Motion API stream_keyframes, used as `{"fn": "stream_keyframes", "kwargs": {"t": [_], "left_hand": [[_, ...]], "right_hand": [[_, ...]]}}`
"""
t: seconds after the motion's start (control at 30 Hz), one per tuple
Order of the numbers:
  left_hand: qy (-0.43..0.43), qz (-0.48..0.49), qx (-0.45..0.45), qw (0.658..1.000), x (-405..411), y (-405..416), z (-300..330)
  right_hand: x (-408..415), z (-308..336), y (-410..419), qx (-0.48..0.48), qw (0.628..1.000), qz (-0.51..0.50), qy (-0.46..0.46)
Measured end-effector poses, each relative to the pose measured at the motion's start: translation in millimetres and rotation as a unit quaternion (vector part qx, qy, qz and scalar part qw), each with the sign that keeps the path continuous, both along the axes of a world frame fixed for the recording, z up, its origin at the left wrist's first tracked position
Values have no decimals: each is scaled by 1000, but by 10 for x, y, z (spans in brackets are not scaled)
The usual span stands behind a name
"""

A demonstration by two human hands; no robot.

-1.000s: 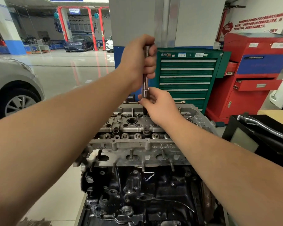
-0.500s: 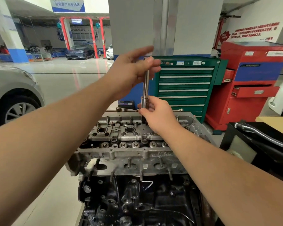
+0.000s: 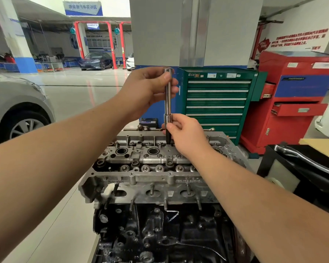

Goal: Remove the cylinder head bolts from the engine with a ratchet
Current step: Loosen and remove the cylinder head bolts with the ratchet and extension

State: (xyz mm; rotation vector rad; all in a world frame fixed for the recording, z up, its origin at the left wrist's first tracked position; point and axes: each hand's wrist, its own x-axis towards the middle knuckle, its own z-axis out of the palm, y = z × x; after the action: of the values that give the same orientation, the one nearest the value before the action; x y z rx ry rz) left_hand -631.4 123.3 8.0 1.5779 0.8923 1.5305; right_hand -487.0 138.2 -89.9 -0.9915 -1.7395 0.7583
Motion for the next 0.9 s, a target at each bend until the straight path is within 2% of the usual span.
{"fn": "stream_keyframes", "kwargs": {"t": [0.13, 0.3, 0.33, 0.4, 0.5, 0.57, 0.6, 0.67, 0.73, 0.77, 0.9], "left_hand": [[-38, -50, -35, 997, 192, -26, -55], [-54, 127, -40, 990, 545, 22, -119], [-67, 137, -42, 987, 566, 48, -101], [-74, 78, -78, 991, 539, 118, -23], [-11, -111, -151, 982, 374, 201, 111], [-10, -156, -165, 974, 269, 224, 142], [-17, -142, -167, 976, 253, 224, 147], [-17, -35, -134, 990, 325, 179, 110], [-34, 114, -44, 992, 458, 137, 47], [-47, 157, -9, 986, 520, 119, 21], [-27, 214, -17, 976, 725, 78, 23]], "right_hand": [[38, 12, 17, -17, 999, -6, 29], [44, 10, 31, -11, 999, -38, 27], [50, 6, 30, -12, 999, -41, 34], [56, -7, 33, -8, 998, -52, 39], [16, -13, 34, 8, 999, -40, 7], [-12, -22, 39, 4, 1000, -15, -20], [-10, -26, 47, -1, 1000, -10, -24], [9, -25, 62, -11, 1000, -16, -16], [28, -16, 65, 0, 999, -39, -20], [30, -9, 61, 12, 998, -54, -33], [19, 16, 46, 40, 993, -87, -71]]}}
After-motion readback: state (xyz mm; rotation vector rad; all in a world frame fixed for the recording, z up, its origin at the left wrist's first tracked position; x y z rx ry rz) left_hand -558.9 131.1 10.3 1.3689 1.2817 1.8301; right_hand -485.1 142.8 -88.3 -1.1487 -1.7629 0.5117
